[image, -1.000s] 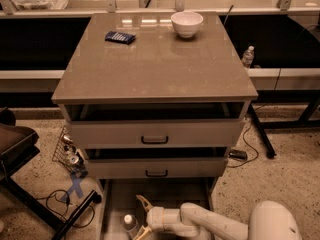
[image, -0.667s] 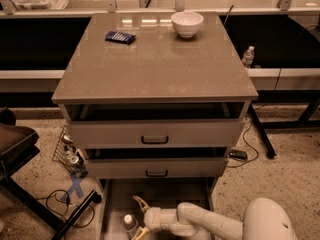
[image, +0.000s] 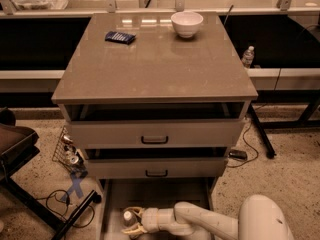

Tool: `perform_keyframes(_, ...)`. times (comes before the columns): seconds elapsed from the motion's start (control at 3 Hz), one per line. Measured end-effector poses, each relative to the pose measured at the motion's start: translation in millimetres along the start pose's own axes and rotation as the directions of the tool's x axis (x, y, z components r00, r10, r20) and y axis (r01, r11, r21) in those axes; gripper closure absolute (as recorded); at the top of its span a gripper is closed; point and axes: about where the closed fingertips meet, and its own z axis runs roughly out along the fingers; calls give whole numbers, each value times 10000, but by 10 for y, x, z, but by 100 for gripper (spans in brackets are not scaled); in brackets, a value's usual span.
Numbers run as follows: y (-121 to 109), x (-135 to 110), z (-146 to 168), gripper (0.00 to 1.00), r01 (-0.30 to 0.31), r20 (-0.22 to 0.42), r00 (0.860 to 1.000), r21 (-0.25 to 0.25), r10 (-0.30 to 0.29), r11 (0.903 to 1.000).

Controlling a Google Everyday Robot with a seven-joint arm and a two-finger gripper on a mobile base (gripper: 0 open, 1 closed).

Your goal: Pick blue plastic bottle from top drawer and place on counter

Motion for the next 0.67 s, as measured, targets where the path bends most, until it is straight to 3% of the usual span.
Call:
perform_keyframes(0.33, 16, -8, 23, 80, -12, 29, 10000, -37, 12, 10000)
perform_keyframes(0.67, 26, -13, 37, 100, -19, 45, 10000, -59, 19, 10000)
